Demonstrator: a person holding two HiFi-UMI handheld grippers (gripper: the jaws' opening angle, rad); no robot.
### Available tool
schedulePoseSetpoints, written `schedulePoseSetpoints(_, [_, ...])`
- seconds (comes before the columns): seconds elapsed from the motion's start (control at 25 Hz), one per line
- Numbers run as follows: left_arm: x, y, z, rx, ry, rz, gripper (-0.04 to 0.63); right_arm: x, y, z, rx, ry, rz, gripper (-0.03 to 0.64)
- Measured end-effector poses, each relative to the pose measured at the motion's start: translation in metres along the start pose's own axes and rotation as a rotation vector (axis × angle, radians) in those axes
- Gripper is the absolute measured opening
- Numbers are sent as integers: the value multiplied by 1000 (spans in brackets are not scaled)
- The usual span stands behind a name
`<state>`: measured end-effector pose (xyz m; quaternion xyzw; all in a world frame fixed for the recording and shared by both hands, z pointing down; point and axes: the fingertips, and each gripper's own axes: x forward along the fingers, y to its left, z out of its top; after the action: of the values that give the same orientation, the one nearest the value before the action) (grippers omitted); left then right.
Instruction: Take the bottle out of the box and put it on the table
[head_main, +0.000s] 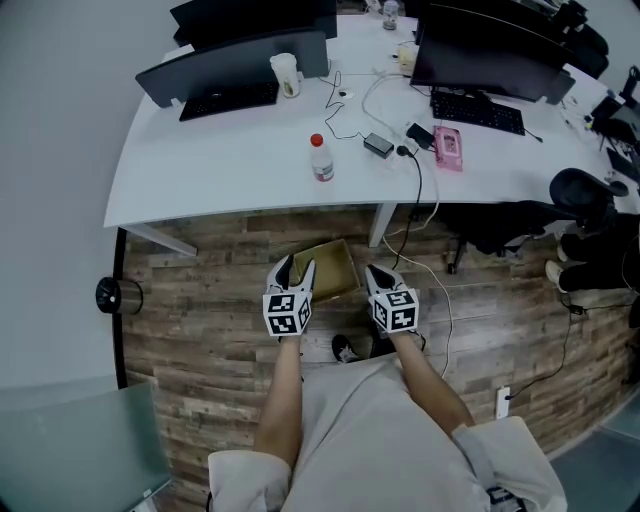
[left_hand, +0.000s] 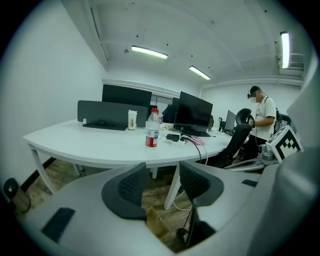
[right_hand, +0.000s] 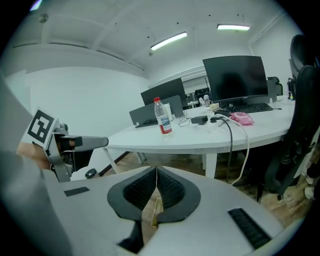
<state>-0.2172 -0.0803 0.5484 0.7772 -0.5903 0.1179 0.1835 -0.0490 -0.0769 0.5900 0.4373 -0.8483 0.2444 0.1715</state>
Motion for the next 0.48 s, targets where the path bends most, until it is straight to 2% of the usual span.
schedulePoseSetpoints(0.2, [-36,-2,-17,-32,-31,51,221,-12,12,-10,5,-17,1,41])
schedulePoseSetpoints(0.48, [-63,-11,-24,-8,-56,43,219,-25,26,-17,-12,-37,10,41])
